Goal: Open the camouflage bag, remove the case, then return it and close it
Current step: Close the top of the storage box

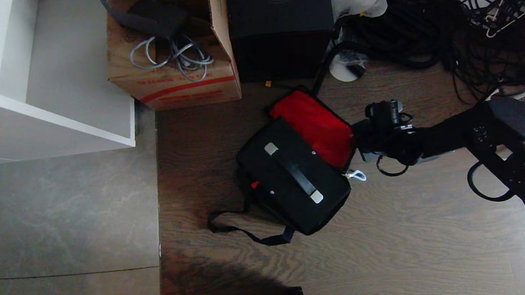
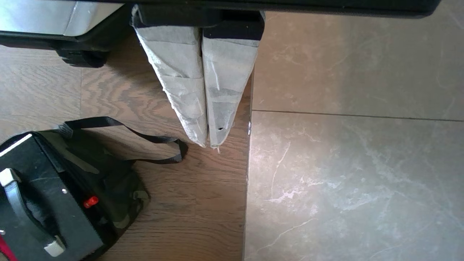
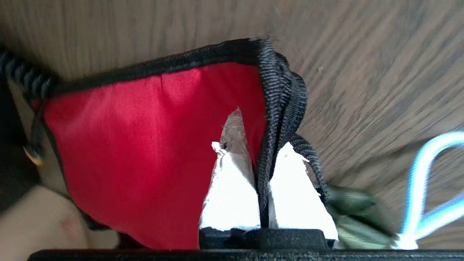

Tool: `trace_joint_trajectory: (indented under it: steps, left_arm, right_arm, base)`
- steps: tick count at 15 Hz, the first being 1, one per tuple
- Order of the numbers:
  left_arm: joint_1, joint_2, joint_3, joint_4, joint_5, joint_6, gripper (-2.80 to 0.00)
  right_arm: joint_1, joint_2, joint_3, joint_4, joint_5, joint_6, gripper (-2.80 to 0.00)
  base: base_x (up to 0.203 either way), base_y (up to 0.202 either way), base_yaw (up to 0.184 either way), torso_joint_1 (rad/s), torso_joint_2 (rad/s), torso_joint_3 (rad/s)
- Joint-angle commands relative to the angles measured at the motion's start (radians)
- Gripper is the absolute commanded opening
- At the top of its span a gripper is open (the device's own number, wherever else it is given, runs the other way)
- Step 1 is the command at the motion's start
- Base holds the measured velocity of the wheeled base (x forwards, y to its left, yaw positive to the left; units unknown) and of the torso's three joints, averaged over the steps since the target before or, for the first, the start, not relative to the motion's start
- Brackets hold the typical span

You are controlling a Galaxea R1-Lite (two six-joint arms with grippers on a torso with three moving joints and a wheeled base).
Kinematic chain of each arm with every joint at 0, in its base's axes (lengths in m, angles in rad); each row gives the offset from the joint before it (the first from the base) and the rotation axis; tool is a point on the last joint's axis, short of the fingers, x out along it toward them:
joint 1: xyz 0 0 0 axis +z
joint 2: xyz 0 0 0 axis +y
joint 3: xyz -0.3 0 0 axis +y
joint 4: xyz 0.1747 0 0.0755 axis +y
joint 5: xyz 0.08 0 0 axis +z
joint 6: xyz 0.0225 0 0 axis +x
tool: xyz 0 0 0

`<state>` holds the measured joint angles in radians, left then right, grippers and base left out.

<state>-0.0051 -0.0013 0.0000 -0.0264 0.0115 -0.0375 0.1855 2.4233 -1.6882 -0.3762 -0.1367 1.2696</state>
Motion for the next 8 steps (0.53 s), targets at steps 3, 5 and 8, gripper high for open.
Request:
trace_joint_trajectory:
  steps: [3,5,8]
  left_arm:
    - [-0.001,0.001,0.008,0.000,0.001,-0.001,-2.80]
    - [0.001,0.001,0.008,0.000,0.001,-0.001,-2.80]
    - [-0.001,0.001,0.008,0.000,0.001,-0.001,-2.80]
  right_arm:
    - [0.013,-0.122,0.107,-0.003,0.004,-0.147,-2.80]
    - [0.043,-0.202,0.208,-0.006,0.013,-0.321,-2.80]
    - [0.111,-0.318,0.285,-0.016,0.040,-0.530,-2.80]
  base:
    - [0.000,0.000,0.000,0.000,0.00,0.000]
    - [0.000,0.000,0.000,0.000,0.00,0.000]
    - [0.000,0.000,0.000,0.000,0.00,0.000]
